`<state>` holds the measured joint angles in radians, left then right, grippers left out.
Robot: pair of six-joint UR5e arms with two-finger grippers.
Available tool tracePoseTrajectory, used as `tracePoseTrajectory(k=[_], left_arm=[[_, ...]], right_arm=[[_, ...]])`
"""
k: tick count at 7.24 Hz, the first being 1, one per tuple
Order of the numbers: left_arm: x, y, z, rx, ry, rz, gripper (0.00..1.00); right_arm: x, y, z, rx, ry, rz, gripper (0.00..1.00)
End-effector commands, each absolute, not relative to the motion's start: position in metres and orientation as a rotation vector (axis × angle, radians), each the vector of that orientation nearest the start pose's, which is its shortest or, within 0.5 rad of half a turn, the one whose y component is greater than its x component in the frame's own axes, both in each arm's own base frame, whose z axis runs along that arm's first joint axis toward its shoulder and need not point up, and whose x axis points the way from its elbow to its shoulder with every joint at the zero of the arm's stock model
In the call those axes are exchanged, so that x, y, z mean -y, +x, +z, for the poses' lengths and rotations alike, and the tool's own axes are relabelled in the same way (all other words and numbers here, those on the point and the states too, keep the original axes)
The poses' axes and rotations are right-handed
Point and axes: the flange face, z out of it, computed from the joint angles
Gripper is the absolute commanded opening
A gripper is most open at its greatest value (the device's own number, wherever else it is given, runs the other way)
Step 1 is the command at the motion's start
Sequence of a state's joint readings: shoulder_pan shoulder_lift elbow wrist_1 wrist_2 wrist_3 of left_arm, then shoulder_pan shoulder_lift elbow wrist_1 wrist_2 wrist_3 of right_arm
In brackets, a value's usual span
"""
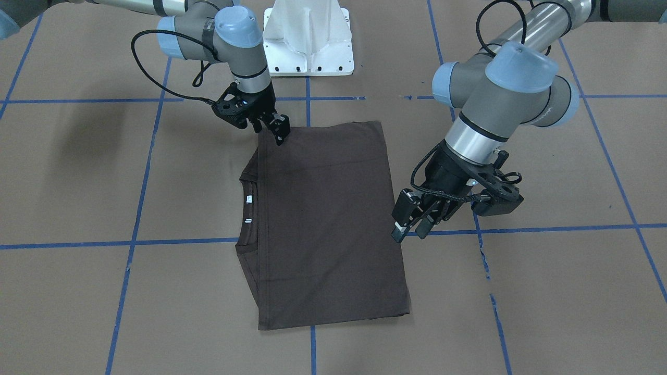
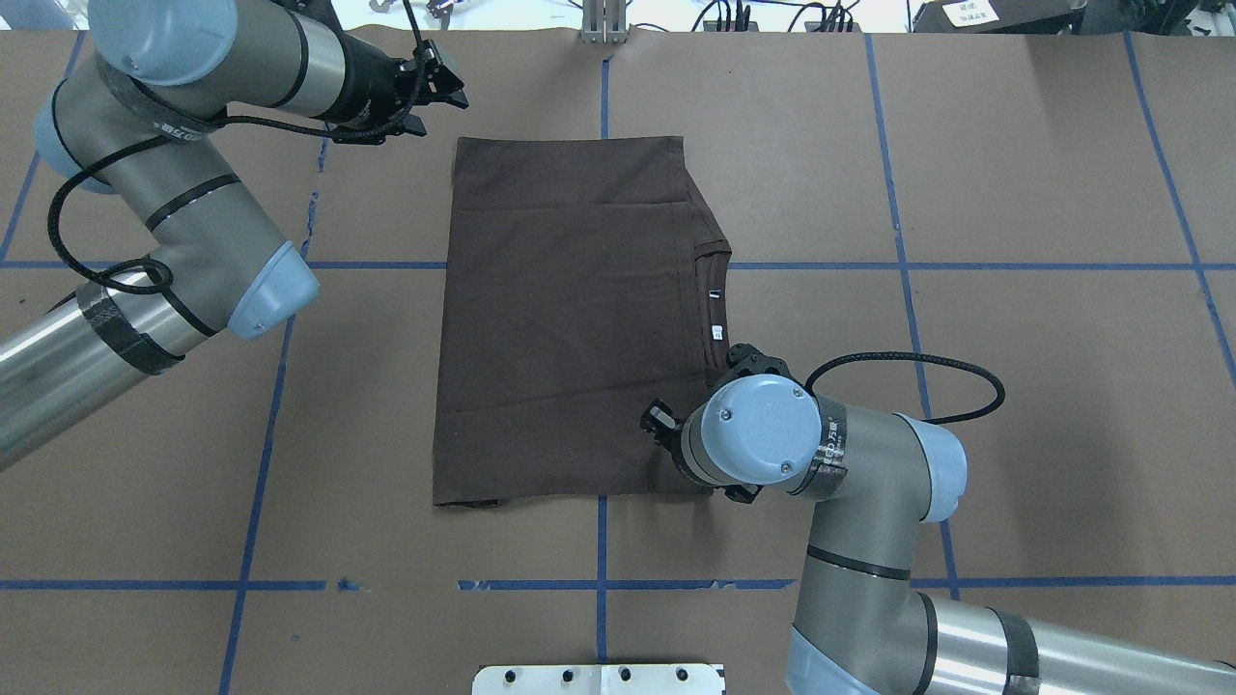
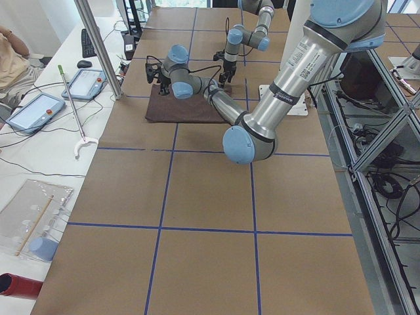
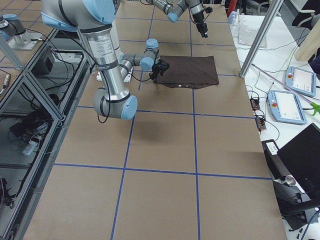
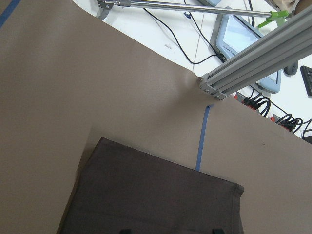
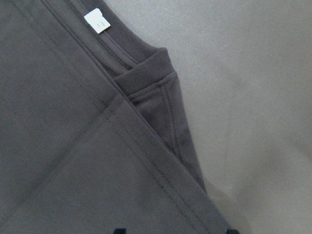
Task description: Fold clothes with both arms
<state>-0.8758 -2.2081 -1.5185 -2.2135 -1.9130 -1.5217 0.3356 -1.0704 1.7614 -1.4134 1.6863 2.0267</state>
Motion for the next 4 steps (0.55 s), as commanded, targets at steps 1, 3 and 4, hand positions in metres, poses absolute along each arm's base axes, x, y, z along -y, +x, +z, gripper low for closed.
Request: tracePoseTrajectory(k=[1,3,4], left_arm=[[0.6025,0.3722,0.2260,-1.233,0.278,-0.506,0.64],[0.6020,0.3717,0.2248,-1.234,0.279,-0.505,0.64],[0.5996,0.3697,0.2205,-1.226,0.274,-0.509,0.64]], right_arm=[[0.3297,-0.5755,0.2774,0.856,-0.170,0.702,0.69],[0.3297,-0.5784,0.2806,0.847,-0.170,0.702,0.54],[0.3294,-0.5786,0.2793,0.850,-0.172,0.699,0.07]])
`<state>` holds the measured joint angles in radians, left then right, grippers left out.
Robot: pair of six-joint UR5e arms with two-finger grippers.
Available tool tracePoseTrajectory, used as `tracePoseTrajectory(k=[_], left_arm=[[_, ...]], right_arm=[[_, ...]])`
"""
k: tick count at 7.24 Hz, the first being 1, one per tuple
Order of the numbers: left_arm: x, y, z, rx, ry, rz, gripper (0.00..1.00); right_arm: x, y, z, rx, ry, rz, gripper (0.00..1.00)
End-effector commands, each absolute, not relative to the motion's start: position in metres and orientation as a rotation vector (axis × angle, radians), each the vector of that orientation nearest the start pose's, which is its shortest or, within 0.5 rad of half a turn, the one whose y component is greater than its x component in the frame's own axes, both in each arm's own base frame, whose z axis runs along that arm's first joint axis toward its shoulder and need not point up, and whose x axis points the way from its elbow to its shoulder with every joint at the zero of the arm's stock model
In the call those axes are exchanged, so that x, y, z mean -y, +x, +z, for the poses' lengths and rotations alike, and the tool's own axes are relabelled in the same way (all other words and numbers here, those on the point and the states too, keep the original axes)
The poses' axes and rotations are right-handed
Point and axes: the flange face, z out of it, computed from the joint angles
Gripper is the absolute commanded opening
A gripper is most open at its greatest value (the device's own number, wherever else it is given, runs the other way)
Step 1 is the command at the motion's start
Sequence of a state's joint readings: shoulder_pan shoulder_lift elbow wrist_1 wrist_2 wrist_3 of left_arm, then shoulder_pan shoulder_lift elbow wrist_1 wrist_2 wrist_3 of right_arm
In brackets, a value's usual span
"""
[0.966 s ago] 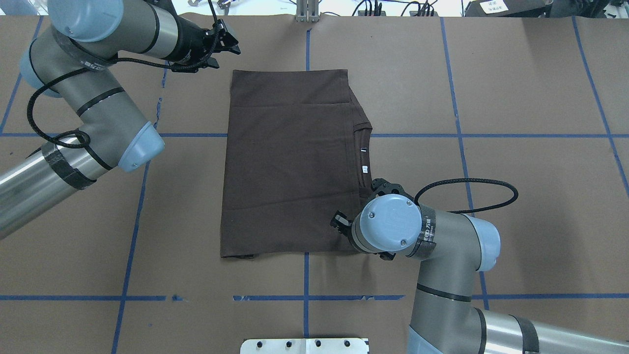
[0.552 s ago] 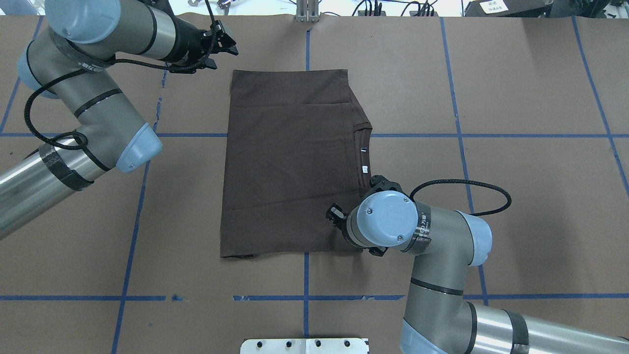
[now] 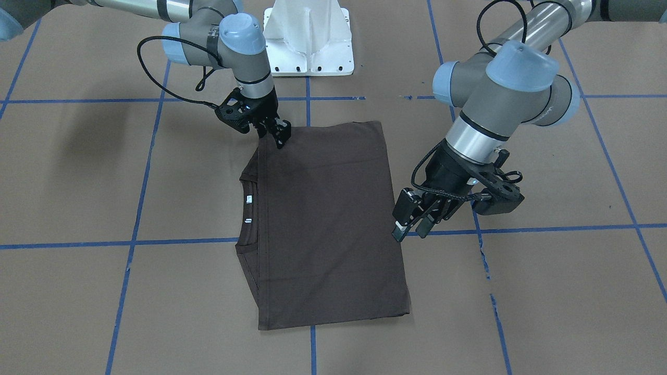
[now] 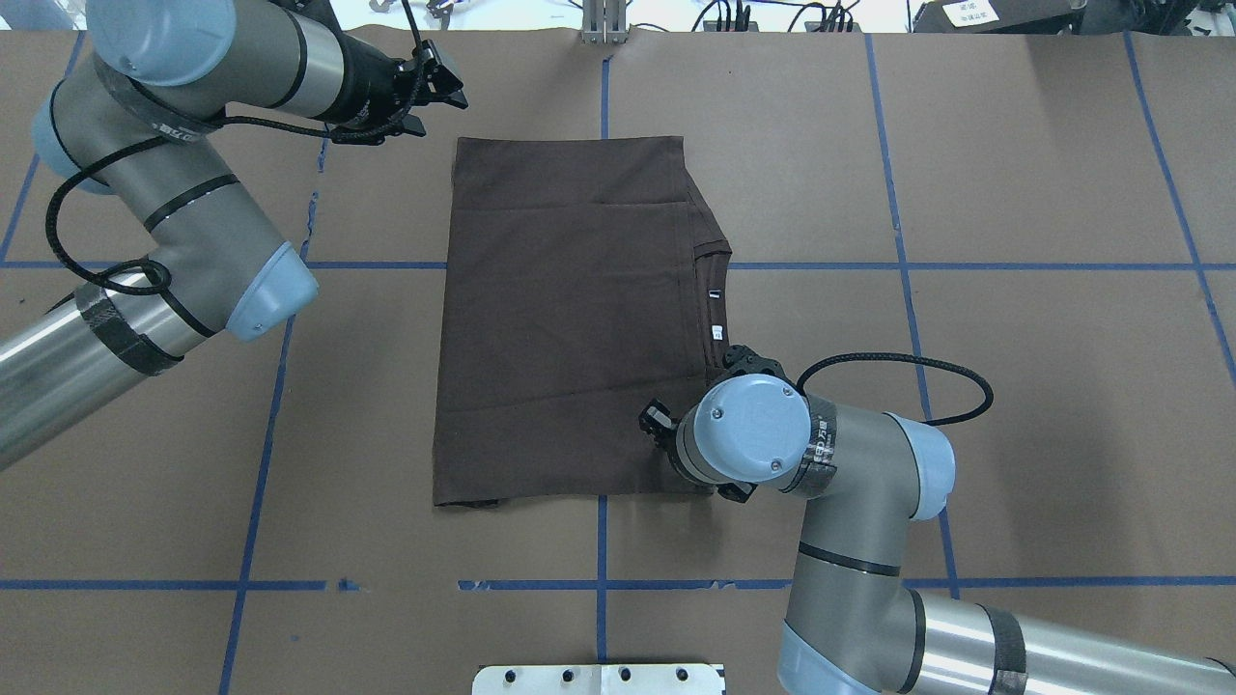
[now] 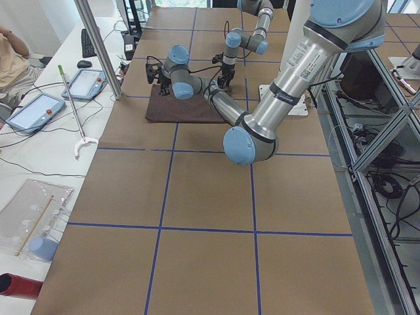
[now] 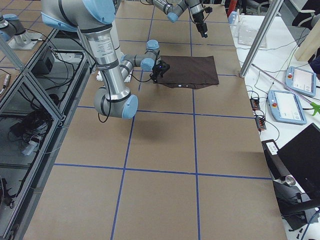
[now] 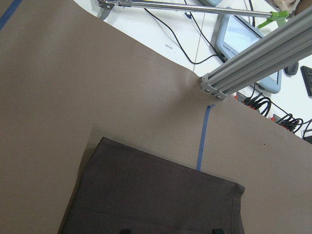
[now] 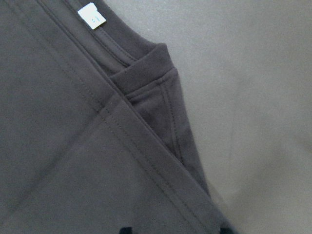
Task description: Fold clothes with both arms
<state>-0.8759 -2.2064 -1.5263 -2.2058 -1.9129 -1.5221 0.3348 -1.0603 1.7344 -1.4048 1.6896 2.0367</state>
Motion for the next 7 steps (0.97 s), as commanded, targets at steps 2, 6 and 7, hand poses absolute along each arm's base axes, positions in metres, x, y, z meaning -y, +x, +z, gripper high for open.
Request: tracePoseTrajectory(k=[2,6,7], left_arm=[[0.599,0.369,0.219,-1.225,0.274,-0.509,0.64],[0.541,0.342,0.240,-1.247,0.243,-0.508,0.64],[0.461,0.344,0.261,-1.274,0.124,-0.535,0.64]], right_arm=[[0.329,-0.579,0.276,0.856,-0.174,0.681,0.00],[0.325,-0.551,0.251,0.915,-0.205,0.648,0.00],[0.323,-0.541,0.242,0.937,-0.204,0.647,0.00]])
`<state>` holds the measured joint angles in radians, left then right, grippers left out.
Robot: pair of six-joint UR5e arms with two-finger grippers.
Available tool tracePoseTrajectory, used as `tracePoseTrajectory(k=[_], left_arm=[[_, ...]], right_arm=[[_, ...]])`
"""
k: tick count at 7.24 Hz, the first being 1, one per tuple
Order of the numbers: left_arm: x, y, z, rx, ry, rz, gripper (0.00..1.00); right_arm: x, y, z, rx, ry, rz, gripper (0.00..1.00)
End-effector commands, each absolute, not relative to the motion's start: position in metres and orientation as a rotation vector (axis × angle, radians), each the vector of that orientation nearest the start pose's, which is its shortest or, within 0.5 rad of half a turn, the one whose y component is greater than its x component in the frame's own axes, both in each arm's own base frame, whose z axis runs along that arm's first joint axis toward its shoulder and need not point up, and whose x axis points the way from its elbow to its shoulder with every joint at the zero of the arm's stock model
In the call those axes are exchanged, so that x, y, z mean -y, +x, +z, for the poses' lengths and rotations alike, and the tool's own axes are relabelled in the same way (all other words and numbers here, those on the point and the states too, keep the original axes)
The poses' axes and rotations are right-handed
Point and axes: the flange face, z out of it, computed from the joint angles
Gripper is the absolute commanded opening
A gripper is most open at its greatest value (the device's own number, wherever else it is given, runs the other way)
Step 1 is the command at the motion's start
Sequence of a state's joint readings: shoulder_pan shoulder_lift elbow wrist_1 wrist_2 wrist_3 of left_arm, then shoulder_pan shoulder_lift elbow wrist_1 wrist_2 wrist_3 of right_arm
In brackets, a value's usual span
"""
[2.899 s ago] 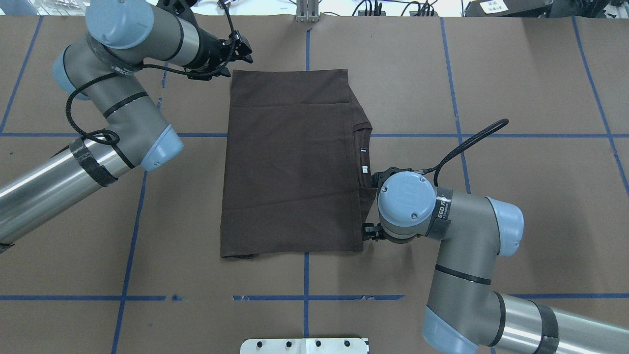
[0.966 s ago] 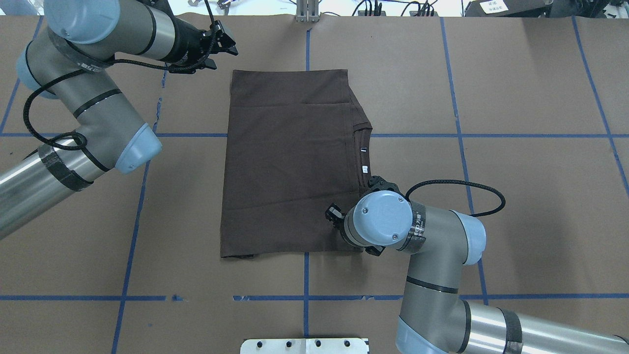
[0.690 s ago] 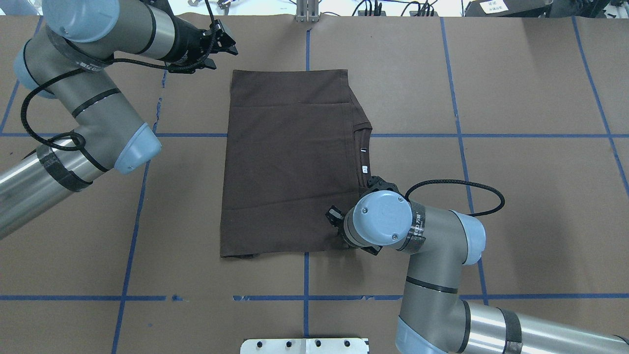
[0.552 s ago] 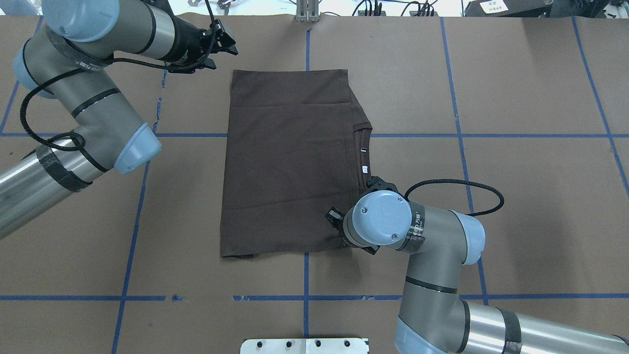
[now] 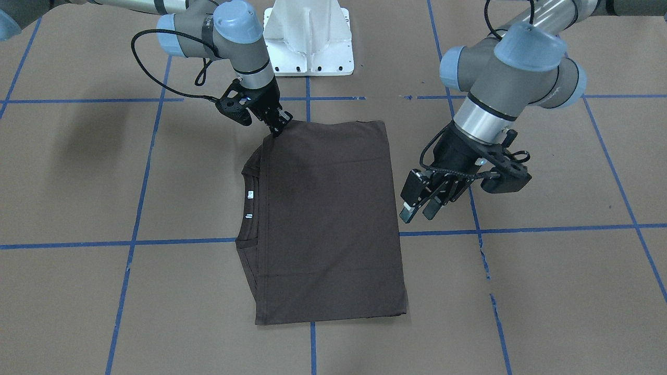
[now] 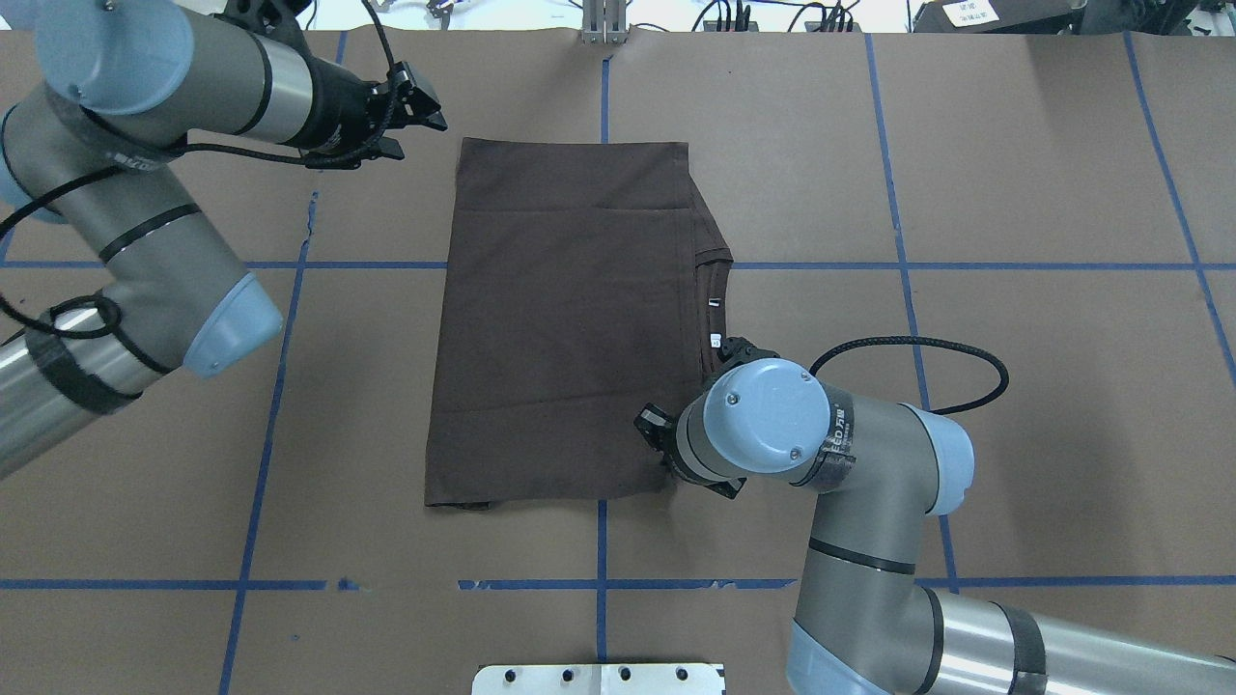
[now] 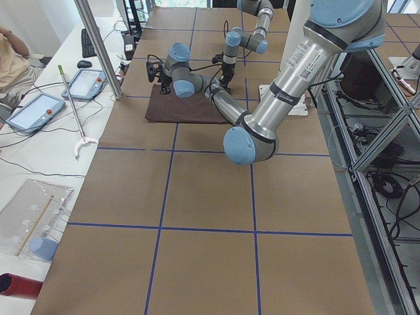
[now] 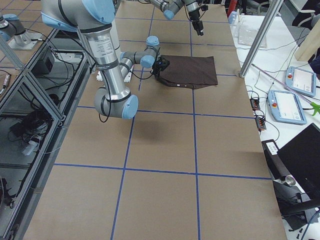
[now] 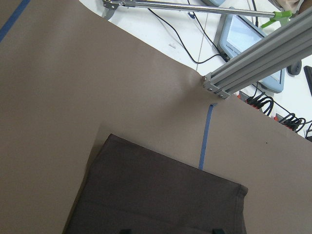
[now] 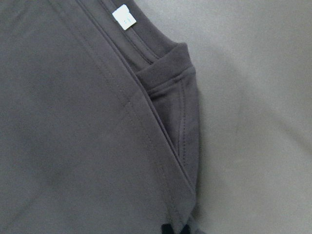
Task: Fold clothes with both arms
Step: 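Move the left gripper to the shirt's near corner and grasp it beside the right gripper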
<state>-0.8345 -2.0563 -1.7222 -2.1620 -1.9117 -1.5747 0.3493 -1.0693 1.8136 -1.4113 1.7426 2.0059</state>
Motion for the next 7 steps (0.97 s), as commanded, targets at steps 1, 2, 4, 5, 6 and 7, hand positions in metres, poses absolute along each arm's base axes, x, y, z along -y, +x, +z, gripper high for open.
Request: tracePoseTrajectory(k=[1,2,4,5,6,7], left_arm=[[0.410,0.368,0.270,-1.272,0.077,-0.574,0.65],[0.371,0.409,0.290,-1.225,0.078,-0.586,0.65],[0.317,0.452,0.314,-1.168,-0.017,-0.598,0.66],[0.296,0.481,0.326,-1.110,0.001,-0.591,0.66],[0.292,0.491,0.318,-1.113,-0.006,-0.581,0.66],[0.280,0.512,0.317,-1.064,-0.020,-0.557,0.66]], right_arm=[[0.317,-0.525,0.242,0.952,-0.207,0.643,0.00],[0.313,-0.514,0.241,0.962,-0.219,0.636,0.00],[0.310,-0.517,0.242,0.960,-0.222,0.631,0.00],[0.310,-0.518,0.244,0.955,-0.222,0.631,0.00],[0.308,-0.520,0.244,0.957,-0.224,0.626,0.00],[0.307,-0.521,0.242,0.960,-0.225,0.624,0.00]])
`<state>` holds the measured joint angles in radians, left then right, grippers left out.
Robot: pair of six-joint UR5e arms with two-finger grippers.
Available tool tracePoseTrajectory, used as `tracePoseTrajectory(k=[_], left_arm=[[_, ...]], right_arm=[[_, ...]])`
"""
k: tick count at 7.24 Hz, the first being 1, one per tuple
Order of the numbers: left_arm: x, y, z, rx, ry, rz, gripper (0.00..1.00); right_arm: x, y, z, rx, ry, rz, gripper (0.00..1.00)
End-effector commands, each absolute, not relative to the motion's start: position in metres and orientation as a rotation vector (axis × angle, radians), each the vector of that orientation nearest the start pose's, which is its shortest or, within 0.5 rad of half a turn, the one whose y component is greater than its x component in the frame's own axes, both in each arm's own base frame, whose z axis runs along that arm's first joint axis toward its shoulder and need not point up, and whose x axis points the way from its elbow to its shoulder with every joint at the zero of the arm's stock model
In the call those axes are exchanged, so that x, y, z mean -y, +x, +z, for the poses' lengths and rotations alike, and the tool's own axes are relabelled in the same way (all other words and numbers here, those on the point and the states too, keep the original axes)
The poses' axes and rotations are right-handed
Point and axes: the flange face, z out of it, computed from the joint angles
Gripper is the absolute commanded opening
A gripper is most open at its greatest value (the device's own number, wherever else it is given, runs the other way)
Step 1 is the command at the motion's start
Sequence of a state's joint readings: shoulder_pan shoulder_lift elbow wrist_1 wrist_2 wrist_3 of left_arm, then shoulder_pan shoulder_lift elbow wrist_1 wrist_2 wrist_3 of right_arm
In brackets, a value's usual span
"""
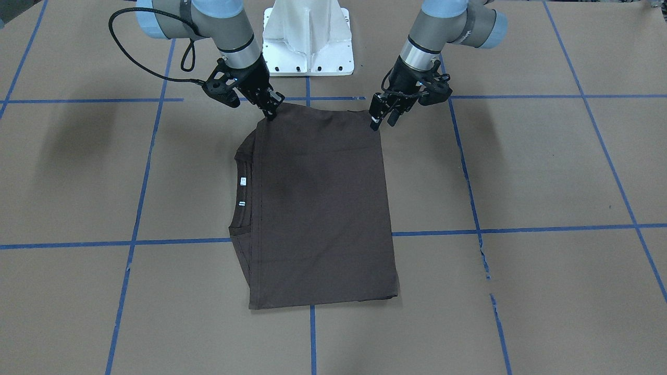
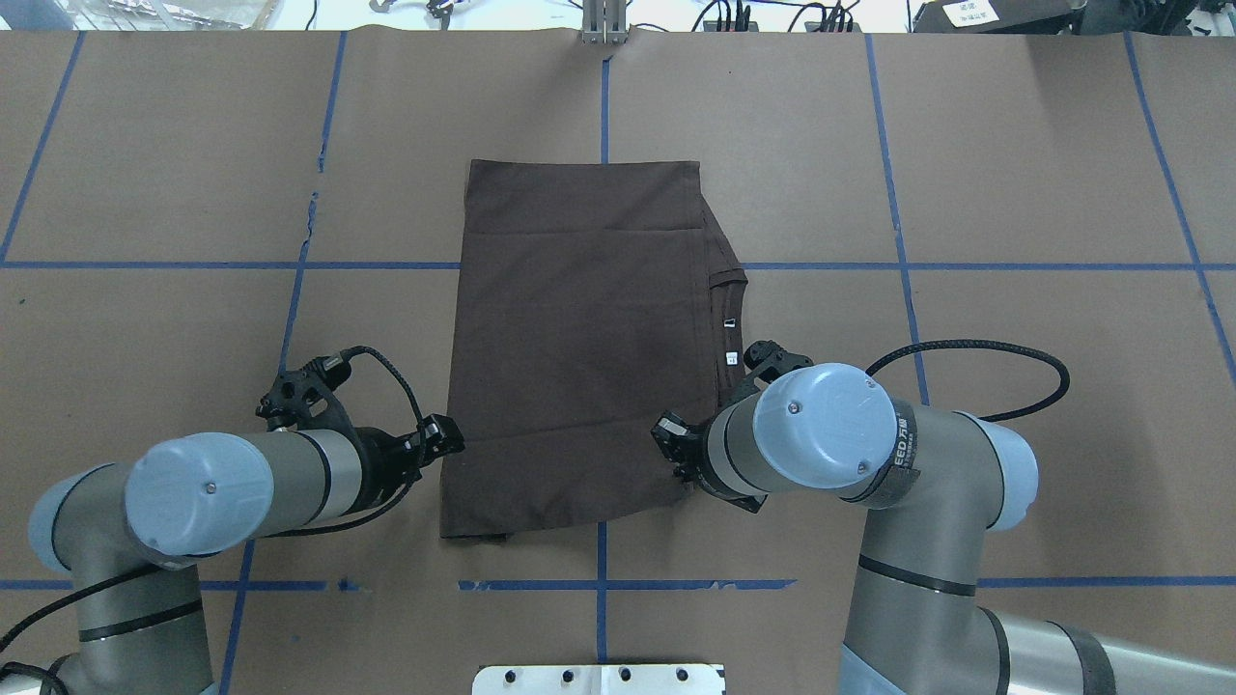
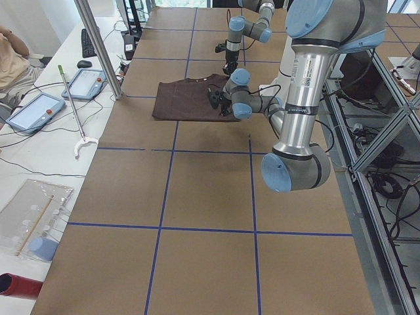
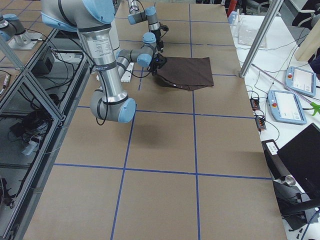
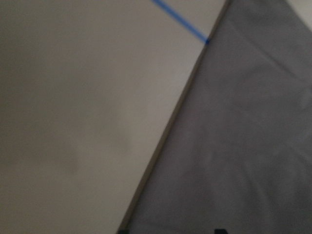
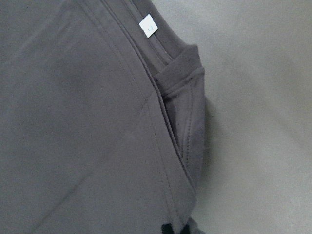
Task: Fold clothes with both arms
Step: 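Move the left gripper to the shirt's near corner and grasp it beside the right gripper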
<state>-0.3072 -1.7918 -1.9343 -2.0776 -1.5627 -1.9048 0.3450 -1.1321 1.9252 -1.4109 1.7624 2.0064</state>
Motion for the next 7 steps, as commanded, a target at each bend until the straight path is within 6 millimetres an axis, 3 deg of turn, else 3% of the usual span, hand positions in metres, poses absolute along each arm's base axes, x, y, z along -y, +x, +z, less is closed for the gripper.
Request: tracePoseTrajectory(k=[1,5,7], left_arm=[[0.274,0.522,0.309,-1.044,-0.028,-0.546,0.65],[0.266,0.526,0.316,-0.943,-0.031,-0.537,0.64],[0.258,0.532,0.318,-0.936,-0.039,-0.525,0.55]], right_arm=[[0.307,-0.521,0.241,0.962,-0.224,0.624,0.00],[0.307,-0.520,0.241,0.962,-0.224,0.625,0.00],[0.307,-0.519,0.239,0.965,-0.223,0.625,0.00]])
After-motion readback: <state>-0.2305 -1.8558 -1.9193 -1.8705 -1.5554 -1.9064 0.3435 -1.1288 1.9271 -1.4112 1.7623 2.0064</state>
